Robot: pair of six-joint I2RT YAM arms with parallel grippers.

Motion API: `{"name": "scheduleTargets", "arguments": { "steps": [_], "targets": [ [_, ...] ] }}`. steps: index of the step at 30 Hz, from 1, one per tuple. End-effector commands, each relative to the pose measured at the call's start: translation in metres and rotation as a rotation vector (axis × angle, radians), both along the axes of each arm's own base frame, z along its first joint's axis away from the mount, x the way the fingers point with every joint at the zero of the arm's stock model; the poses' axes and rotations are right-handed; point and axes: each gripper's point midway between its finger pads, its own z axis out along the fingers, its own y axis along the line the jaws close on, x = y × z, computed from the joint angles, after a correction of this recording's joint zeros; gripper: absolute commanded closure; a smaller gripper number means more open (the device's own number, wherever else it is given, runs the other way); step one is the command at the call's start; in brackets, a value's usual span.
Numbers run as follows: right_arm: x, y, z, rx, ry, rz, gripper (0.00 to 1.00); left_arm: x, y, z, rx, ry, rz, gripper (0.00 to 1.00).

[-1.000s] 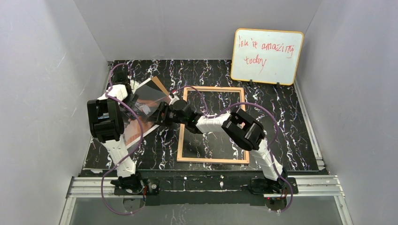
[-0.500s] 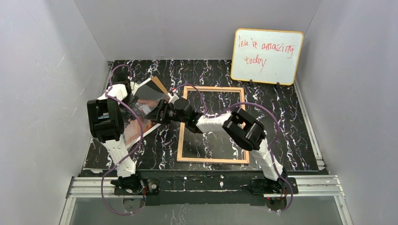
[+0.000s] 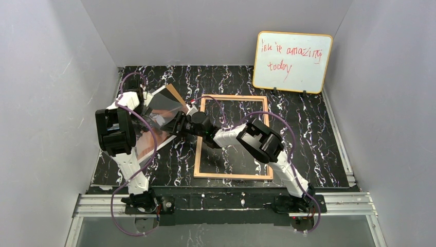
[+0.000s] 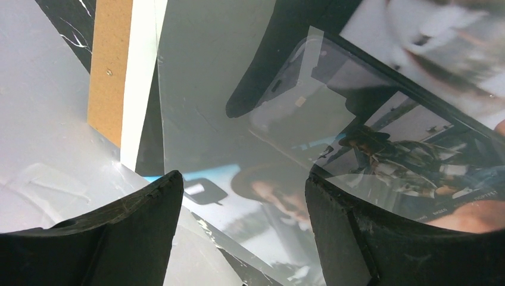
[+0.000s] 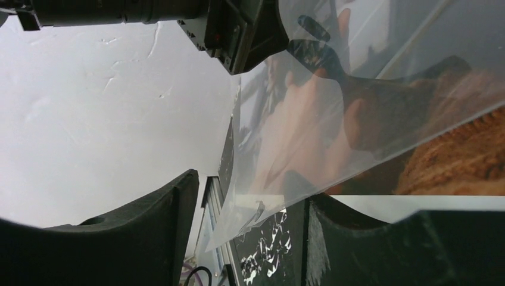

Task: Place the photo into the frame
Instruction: Pick up the photo frame item at the center of the board.

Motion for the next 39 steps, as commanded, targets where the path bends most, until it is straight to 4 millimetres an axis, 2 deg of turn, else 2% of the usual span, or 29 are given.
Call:
{"name": "scheduleTargets", "arguments": {
  "steps": [1,4,6,7,10,13,17,20,22,24,27,30,33,36,39],
  "targets": [
    [0.014,0.006,0.023,0.085,-0.046,-0.051,0.4,-0.028,-0.008,-0.021,-0.066,0.143,-0.01,0.27],
    [0.018,0.003,0.016,0.053,-0.035,-0.069,0.55,-0.026,-0.006,-0.017,-0.063,0.135,-0.007,0.27],
    [0.02,0.003,0.014,0.032,-0.04,-0.081,0.66,-0.02,-0.005,-0.008,-0.073,0.115,0.005,0.24],
    [0.022,0.002,0.014,0.021,-0.047,-0.088,0.72,-0.015,-0.004,0.001,-0.083,0.094,0.016,0.23],
    [0.026,0.002,0.021,0.001,-0.078,-0.101,0.86,0.003,-0.007,0.036,-0.13,0.013,0.031,0.02],
    [0.029,0.002,0.035,-0.026,-0.129,-0.097,0.99,0.021,-0.008,0.076,-0.143,-0.076,0.025,0.02],
    [0.028,-0.007,0.066,-0.072,-0.211,-0.065,0.99,0.031,-0.011,0.115,-0.161,-0.141,0.039,0.02],
    [0.024,-0.026,0.084,-0.106,-0.2,0.008,0.99,0.033,-0.013,0.128,-0.173,-0.171,0.048,0.02],
    [0.021,-0.047,0.099,-0.136,-0.184,0.059,0.99,0.03,-0.014,0.131,-0.179,-0.175,0.049,0.02],
    [0.018,-0.075,0.111,-0.173,-0.174,0.1,0.99,0.026,-0.016,0.128,-0.186,-0.163,0.048,0.02],
    [0.019,-0.132,0.116,-0.288,-0.16,0.129,0.99,0.019,-0.023,0.123,-0.212,-0.149,0.037,0.02],
    [0.019,-0.196,0.107,-0.432,-0.102,0.126,0.99,0.011,-0.036,0.116,-0.225,-0.122,0.012,0.02],
    [0.009,-0.249,0.089,-0.496,0.0,0.156,0.99,0.004,-0.057,0.11,-0.226,-0.096,-0.032,0.02],
    [0.004,-0.289,0.074,-0.572,0.047,0.147,0.99,0.001,-0.086,0.107,-0.216,-0.08,-0.097,0.02],
    [0.001,-0.321,0.056,-0.669,0.087,0.144,0.99,-0.003,-0.116,0.099,-0.214,-0.052,-0.161,0.02]
  ]
}}
